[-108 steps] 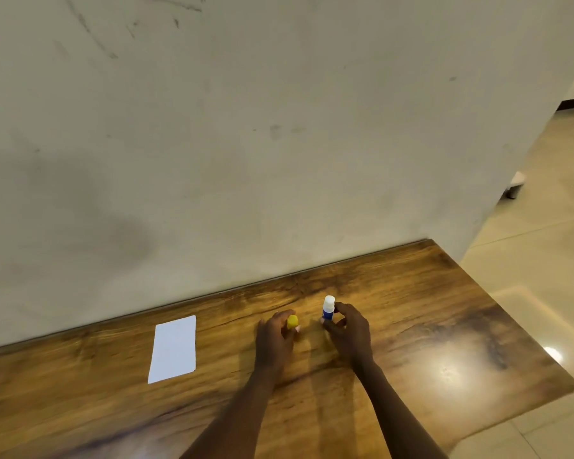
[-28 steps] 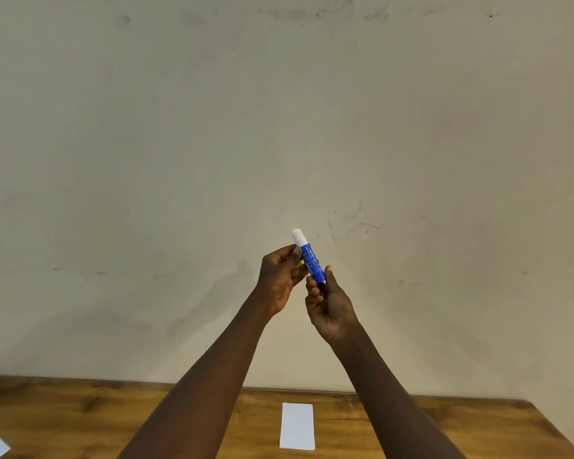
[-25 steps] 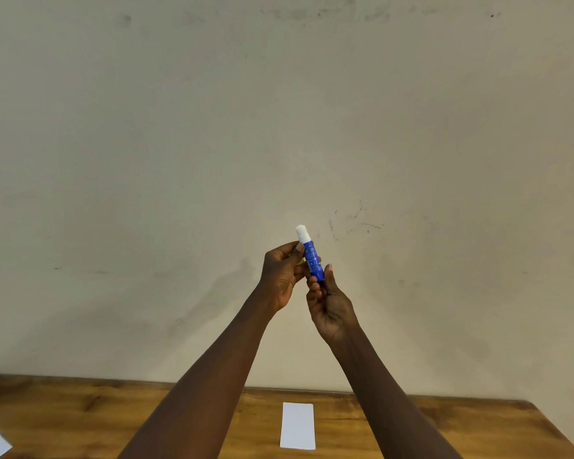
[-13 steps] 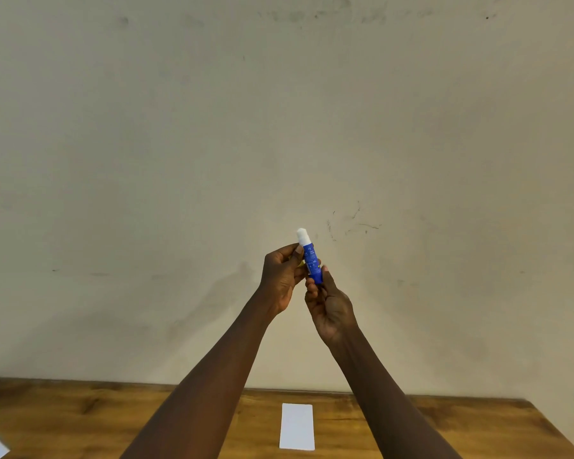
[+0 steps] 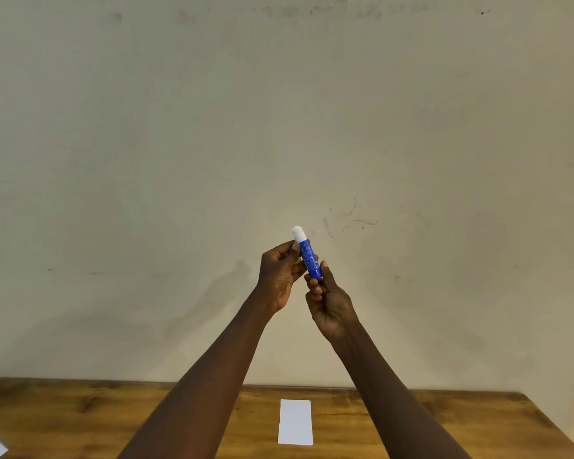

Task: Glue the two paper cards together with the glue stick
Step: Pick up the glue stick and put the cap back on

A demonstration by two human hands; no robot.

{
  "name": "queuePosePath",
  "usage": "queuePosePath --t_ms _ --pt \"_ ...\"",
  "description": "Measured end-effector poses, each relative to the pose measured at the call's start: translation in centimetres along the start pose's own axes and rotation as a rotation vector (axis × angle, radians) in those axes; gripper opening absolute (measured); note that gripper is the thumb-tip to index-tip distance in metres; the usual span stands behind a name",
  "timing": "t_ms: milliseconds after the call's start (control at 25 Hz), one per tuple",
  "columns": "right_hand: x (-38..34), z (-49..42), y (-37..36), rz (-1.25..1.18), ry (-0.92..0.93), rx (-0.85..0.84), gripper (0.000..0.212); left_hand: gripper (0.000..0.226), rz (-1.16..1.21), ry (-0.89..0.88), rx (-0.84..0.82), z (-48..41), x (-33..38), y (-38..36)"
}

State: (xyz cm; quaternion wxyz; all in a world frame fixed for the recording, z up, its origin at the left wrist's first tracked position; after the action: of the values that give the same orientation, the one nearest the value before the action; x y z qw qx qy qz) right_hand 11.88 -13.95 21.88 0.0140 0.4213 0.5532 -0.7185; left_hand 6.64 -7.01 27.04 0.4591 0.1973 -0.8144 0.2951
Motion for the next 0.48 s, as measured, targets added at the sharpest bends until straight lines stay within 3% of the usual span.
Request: queuePosePath --t_ms 160,320,480 --pt "-0.74 0.18 0.00 0.004 0.126 -0.059 0.019 0.027 -0.019 0.008 0.013 -0.06 -0.09 0.10" --pt "-0.35 0.29 0.67 0.152 -0.039 0.048 0.049 0.023 0.032 0.009 0.037 0.09 -0.12 0.37" --pt "-0.52 0.32 0.40 0.040 0.030 0.037 0.024 0.027 -0.006 0.013 0.032 0.08 -0.26 0.09"
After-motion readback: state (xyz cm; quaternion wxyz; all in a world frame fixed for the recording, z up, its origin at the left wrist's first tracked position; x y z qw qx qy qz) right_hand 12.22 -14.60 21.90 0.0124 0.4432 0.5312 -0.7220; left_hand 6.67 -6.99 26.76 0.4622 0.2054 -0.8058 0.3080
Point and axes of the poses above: each hand's wrist, its own z-axis away from the middle knuckle, its own y-axis out of the back of the hand, x = y × z, the point moved 7 cm from there along -z, towards the middle knuckle, and after that the axes turned 2 degrees about -y, right-handed, at the moved point
